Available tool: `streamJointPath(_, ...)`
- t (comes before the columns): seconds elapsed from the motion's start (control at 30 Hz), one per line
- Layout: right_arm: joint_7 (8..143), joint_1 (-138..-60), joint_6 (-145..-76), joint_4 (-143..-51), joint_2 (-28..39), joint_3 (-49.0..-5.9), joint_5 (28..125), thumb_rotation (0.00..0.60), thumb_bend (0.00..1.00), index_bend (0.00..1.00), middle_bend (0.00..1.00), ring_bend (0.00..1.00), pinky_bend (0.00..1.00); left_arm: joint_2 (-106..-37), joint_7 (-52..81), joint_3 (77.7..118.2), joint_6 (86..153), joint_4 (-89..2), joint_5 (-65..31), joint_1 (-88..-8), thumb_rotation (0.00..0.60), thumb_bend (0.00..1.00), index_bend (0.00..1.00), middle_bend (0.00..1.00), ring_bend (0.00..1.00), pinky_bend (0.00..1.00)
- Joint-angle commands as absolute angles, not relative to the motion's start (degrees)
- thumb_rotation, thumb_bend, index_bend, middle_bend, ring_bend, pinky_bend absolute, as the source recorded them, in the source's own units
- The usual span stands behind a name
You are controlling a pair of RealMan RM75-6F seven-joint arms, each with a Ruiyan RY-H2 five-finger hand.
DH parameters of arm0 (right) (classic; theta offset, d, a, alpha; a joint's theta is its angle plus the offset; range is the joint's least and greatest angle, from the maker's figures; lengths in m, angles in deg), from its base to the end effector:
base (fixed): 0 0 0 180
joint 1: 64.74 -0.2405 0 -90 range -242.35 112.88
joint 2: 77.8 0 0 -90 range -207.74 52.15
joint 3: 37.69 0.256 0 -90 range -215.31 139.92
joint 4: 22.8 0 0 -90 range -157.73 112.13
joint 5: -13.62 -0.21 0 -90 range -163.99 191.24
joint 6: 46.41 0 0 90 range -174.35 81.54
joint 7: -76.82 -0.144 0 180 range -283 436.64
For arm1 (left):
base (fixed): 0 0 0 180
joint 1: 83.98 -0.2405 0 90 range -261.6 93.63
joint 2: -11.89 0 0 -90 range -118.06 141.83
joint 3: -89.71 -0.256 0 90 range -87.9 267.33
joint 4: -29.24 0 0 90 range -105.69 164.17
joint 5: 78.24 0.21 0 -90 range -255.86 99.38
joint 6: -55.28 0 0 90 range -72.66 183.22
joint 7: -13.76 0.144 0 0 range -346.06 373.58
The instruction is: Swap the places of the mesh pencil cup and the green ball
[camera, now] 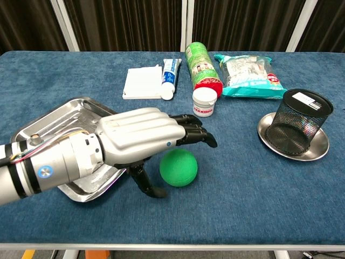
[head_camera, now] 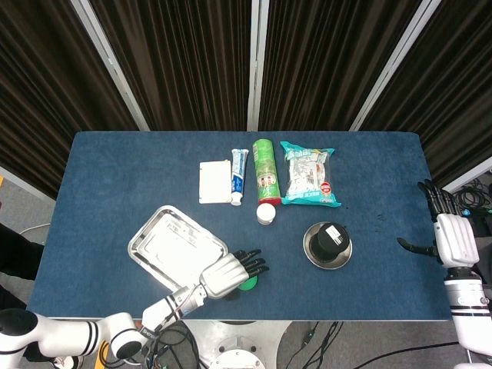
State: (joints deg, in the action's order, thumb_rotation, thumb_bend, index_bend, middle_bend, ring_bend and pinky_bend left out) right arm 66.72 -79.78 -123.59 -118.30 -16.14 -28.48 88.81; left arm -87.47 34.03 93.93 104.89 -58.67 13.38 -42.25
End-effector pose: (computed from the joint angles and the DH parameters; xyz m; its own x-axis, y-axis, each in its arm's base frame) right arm -0.2839 -0.2555 0.1749 0.1698 0.0304 0.9850 -0.9853 -0.0123 0.1702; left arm -0.0710 0.2397 -0.0928 0.5590 0.2312 0.7963 0.5645 -0.8095 -0.1613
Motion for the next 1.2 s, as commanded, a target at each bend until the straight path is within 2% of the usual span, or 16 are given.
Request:
streamJointPath(0.03, 66.3, -79.8, -122.9, -117.5, -15.7, -28.4, 88.4, 0.6, 0.0, 0.0, 0.01, 0.0, 0.02, -88.3, 33.4, 93.2, 105.6, -57.5, 14.0, -41.8, 0.6, 0.13, 0.2, 0.16, 0.08, 0.32)
streamJointPath(0.27, 66.1, -79.6, -122.4, -116.8, -15.3, -28.1, 88.6, 0.6, 0.0, 0.0, 0.01, 0.0, 0.02, -89.7, 33.0, 91.9, 106.1, -55.9, 13.7, -41.5, 0.6, 0.16, 0.24, 0.2, 0.15, 0.43)
streamJointPath(0.43, 66.2, -79.6, -121.8, -116.3, -15.2, -28.1, 88.6, 0.6, 0.0, 0.0, 0.01, 0.0, 0.02, -90.7, 32.8, 91.2, 107.1, -54.7, 14.2, -41.4, 0.6, 0.21, 0.31, 0.32, 0.26, 0.55)
streamJointPath(0.6, 65.9, -79.3, -121.8, -115.9, -15.1, -28.2, 88.8, 0.6, 0.0, 0.0, 0.01, 0.0, 0.02, -91.4, 32.3, 90.8, 107.5, -54.0, 14.0, -41.2, 0.6, 0.28, 0.41, 0.42, 0.35, 0.61)
streamJointPath(0.73, 65.6, -79.0, -122.0, -115.7, -15.1, -28.1, 89.1, 0.6, 0.0, 0.0, 0.01, 0.0, 0.02, -90.8, 32.4, 90.8, 107.8, -54.9, 13.9, -41.0, 0.6, 0.34, 0.43, 0.43, 0.36, 0.62)
streamJointPath(0.83, 65.8, -79.1, -122.1, -116.0, -15.2, -27.7, 89.0, 0.6, 0.0, 0.0, 0.01, 0.0, 0.02, -89.0, 32.6, 91.5, 109.4, -57.4, 14.3, -41.0, 0.6, 0.35, 0.43, 0.44, 0.36, 0.62)
streamJointPath(1.03, 65.9, -79.0, -122.2, -116.5, -15.4, -27.4, 89.1, 0.6, 0.0, 0.0, 0.01, 0.0, 0.02, -80.9, 34.4, 94.0, 114.7, -63.9, 13.8, -42.8, 0.6, 0.35, 0.43, 0.44, 0.37, 0.62)
streamJointPath(1.2, 66.2, -79.0, -122.2, -116.9, -15.5, -27.3, 89.3, 0.6, 0.0, 0.0, 0.01, 0.0, 0.02, -75.9, 33.0, 94.7, 117.3, -63.4, 9.1, -46.0, 0.6, 0.35, 0.43, 0.44, 0.36, 0.62)
